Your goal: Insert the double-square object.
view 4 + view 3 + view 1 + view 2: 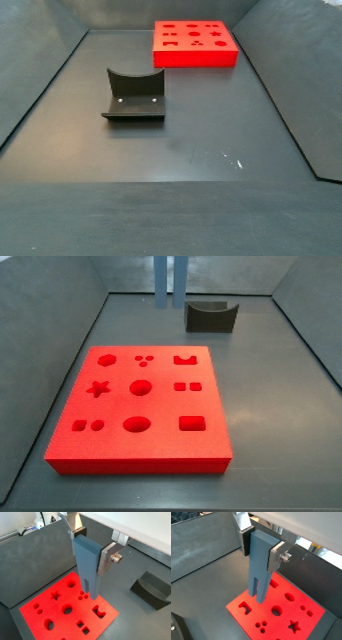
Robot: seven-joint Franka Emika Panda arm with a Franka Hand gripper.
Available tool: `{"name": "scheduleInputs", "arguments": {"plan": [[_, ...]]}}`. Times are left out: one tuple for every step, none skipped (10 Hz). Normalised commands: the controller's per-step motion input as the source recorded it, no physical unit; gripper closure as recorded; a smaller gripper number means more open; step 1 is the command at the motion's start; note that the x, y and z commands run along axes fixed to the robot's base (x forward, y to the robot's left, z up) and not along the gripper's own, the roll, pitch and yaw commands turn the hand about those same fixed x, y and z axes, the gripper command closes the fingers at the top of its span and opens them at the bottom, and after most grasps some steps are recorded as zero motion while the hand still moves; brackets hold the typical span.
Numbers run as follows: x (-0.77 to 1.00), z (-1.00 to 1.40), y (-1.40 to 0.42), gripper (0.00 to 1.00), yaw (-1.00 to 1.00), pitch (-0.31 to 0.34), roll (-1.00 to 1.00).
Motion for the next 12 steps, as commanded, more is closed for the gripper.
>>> {"name": "scheduleInputs", "arguments": {"plan": [[0.01,0.0,-0.02,1.0,0.0,0.0,0.0],[0.24,-0.31,-0.27,1.0,-0.02,0.039,-0.12],[0.35,-0.58,-0.42,1.0,-0.09,0.006,-0.23],[0.35,-0.52,-0.44,1.0,-0.1,0.0,-0.24],[0.36,-0.43,-0.45,1.0,-0.11,0.0,-0.24],[0.48,-0.49,-0.3,1.0,-0.16,0.047,-0.22],[0.09,-0.01,0.0,1.0,-0.06,0.0,-0.02],[0.0,-0.06,-0.03,1.0,0.0,0.0,0.0],[0.03,-0.36,-0.05,1.0,-0.07,-0.001,0.09],[0.05,-0.54,-0.06,1.0,-0.13,0.0,0.07],[0.08,-0.63,-0.03,1.0,-0.13,-0.021,0.02],[0.13,-0.58,-0.04,1.0,-0.15,-0.017,0.0]]}}
